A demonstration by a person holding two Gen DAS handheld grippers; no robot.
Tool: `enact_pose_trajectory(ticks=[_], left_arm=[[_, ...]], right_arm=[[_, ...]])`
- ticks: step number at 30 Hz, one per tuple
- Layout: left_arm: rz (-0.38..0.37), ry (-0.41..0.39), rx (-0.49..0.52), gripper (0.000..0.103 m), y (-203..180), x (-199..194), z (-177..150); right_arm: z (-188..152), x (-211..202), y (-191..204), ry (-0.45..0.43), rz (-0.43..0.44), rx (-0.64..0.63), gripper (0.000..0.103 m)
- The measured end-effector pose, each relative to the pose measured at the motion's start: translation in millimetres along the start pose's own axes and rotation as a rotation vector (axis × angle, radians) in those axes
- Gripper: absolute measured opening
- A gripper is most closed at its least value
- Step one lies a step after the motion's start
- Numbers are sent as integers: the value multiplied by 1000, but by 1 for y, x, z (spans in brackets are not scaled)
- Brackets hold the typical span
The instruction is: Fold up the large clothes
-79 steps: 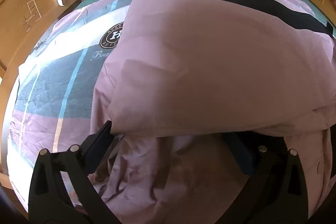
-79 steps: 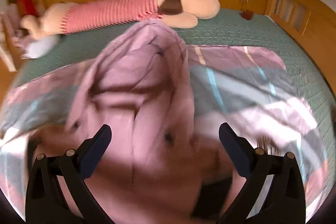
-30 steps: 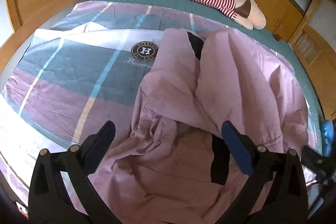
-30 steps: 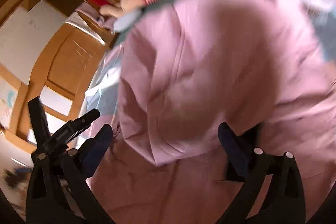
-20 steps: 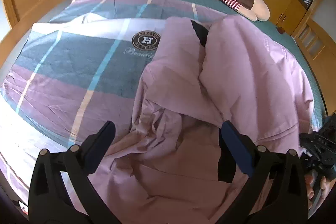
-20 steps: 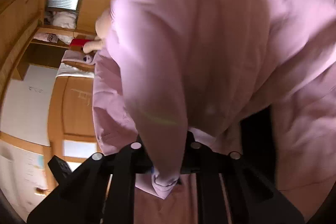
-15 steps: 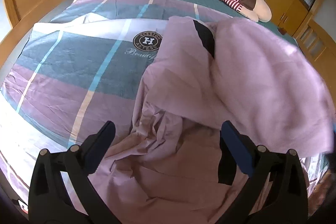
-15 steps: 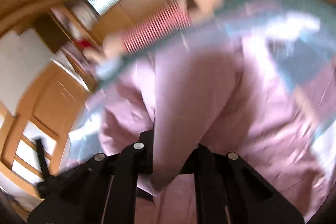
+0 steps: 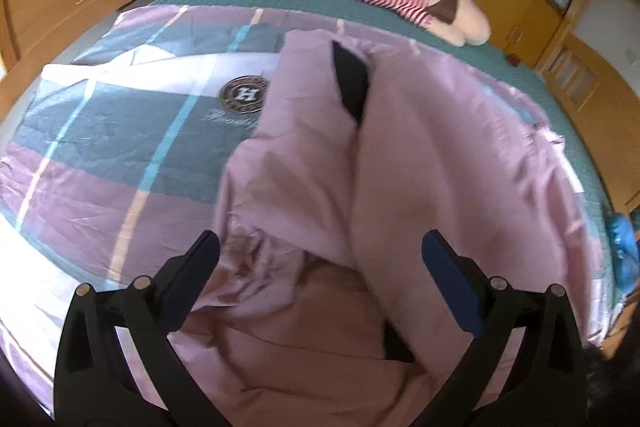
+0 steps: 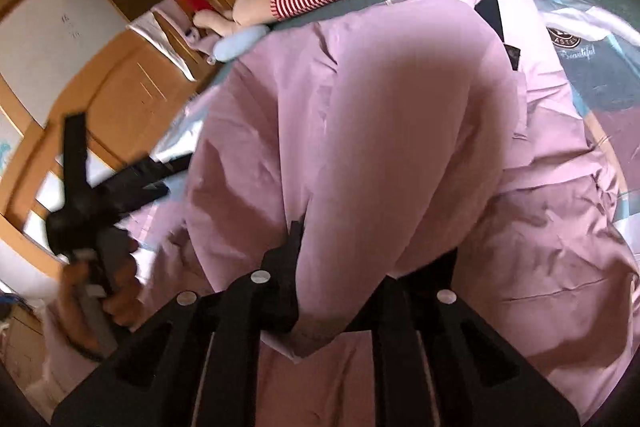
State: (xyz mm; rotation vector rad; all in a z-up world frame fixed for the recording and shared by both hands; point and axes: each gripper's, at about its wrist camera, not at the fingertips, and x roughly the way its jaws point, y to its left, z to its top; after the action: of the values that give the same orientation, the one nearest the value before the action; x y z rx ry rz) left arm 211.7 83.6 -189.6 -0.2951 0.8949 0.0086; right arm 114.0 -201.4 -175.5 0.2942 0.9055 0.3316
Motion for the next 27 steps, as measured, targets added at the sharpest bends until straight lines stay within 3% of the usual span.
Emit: enact_pose_trajectory(ticks=[5, 6, 10, 14, 18, 21, 24, 26, 27], left_arm=[[-216, 31, 62, 101, -31, -2, -8], [-228, 48, 84, 101, -39, 0, -10], [-154, 85, 126, 101, -54, 17, -16], [-225, 187, 4, 101, -36, 29, -14], [-399, 206, -43, 101, -30, 18, -6], [-407, 223, 29, 101, -48, 20, -10], [-328, 262, 123, 101, -69, 35, -24], [-290, 236, 142, 77, -70, 42, -32], [-305, 251, 144, 58, -69, 46, -33]], right_arm=[[-11, 3, 30, -23, -135, -194, 16], [-13, 8, 33, -19, -145, -207, 17], [-25, 23, 43, -10, -209, -302, 18], [-28, 24, 34, -6, -223, -308, 18], [-29, 23, 40, -7, -241, -338, 18], [-32, 23, 46, -9, -259, -370, 18], [-33, 23, 47, -7, -256, -367, 18], [-30, 20, 46, 2, -257, -354, 23], [-29, 17, 47, -1, -261, -358, 29]])
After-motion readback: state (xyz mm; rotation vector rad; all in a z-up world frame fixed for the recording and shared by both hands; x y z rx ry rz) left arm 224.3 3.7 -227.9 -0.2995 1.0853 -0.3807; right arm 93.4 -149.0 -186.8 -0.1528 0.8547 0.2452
